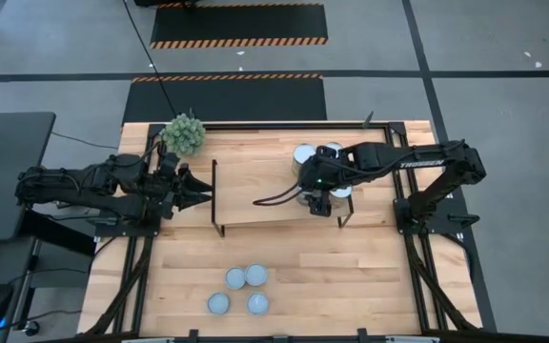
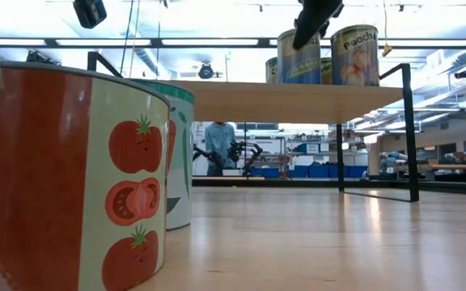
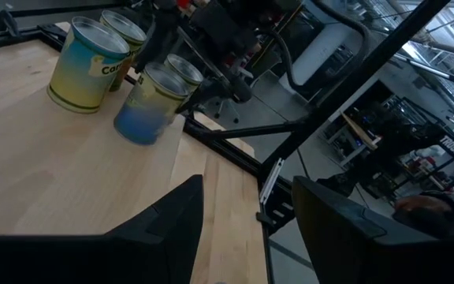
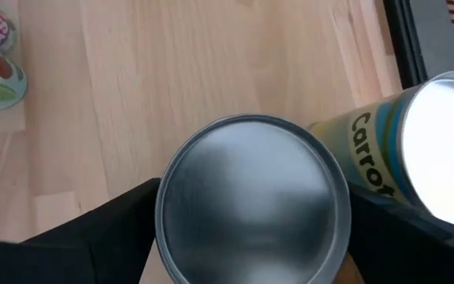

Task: Pick and place cans onto a shelf
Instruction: Put the dark blue can on the shelf aligned with the light blue can, then adjust the right blue can on the shelf

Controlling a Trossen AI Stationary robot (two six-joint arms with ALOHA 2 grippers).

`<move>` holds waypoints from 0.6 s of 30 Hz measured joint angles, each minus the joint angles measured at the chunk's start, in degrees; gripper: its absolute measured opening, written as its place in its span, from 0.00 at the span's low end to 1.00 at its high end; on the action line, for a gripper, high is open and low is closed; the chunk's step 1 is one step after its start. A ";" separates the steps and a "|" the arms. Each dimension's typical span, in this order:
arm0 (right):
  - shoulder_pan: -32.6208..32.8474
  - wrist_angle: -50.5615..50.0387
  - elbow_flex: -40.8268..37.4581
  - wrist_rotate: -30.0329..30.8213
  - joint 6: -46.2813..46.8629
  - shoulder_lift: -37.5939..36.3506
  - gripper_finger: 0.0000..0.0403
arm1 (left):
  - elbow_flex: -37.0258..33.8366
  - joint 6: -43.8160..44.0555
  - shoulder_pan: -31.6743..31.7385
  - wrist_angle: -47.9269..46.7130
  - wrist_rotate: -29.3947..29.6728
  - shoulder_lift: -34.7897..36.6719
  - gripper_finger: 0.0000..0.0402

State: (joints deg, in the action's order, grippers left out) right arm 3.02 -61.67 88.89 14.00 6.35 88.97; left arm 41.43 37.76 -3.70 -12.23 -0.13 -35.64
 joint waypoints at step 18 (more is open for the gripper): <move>4.91 -8.86 9.37 4.08 0.28 -0.20 0.91 | 0.00 0.13 -0.03 -0.02 -1.21 0.02 0.50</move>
State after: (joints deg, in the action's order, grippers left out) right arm 7.93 -70.53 98.26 18.08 6.63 88.77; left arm 41.43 37.89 -3.73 -12.25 -1.34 -35.62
